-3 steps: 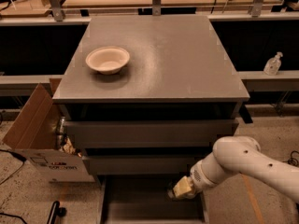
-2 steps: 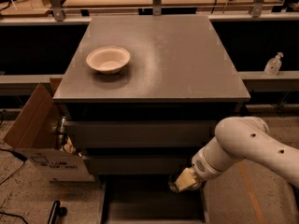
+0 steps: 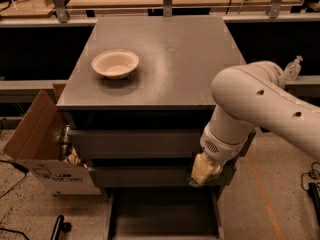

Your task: Pick green can from bottom drawer and place on counter

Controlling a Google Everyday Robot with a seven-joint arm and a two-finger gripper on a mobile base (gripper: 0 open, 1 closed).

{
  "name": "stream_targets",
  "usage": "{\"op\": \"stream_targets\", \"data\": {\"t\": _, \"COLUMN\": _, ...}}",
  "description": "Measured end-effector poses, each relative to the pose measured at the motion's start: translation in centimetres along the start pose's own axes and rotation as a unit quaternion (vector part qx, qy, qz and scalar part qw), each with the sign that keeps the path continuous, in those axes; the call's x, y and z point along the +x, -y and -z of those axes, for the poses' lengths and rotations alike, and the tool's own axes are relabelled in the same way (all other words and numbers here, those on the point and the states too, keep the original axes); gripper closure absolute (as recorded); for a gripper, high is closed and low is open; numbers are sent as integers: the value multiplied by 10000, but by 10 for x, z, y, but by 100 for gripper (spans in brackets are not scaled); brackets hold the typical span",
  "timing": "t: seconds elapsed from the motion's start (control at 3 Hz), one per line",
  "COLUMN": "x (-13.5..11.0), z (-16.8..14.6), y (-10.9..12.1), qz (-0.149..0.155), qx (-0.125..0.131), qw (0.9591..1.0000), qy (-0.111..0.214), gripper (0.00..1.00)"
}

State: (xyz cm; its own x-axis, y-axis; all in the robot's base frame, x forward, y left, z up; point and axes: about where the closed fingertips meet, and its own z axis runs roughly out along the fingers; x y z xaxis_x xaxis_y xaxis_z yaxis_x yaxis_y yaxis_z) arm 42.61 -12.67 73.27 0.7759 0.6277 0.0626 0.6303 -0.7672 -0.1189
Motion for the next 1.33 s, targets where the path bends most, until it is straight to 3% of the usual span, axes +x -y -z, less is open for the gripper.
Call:
{"op": "stream_targets", "data": {"t": 0.33, "x": 11, "z": 64, "y": -4, "qz": 114, "qx": -503, "qw": 9981, "qy": 326, "gripper": 100}}
{"op": "stream_targets", "data": {"t": 0.67, "x": 42, "z": 109, "y": -13, "qz": 115, "qx": -709, "qw": 9969, "qy": 321, "gripper": 100}}
{"op": "stream_targets", "data": {"t": 1.0, "x": 98, "z": 148, "y": -25, "qz": 35, "qx": -640, "qw": 9979, "qy": -122, "gripper": 100}}
{"op": "stream_targets", "data": {"t": 1.33, "x": 144, "z": 171, "y": -38, "qz": -399, "qx": -300, "qw": 9970, "qy": -586, "gripper": 100}}
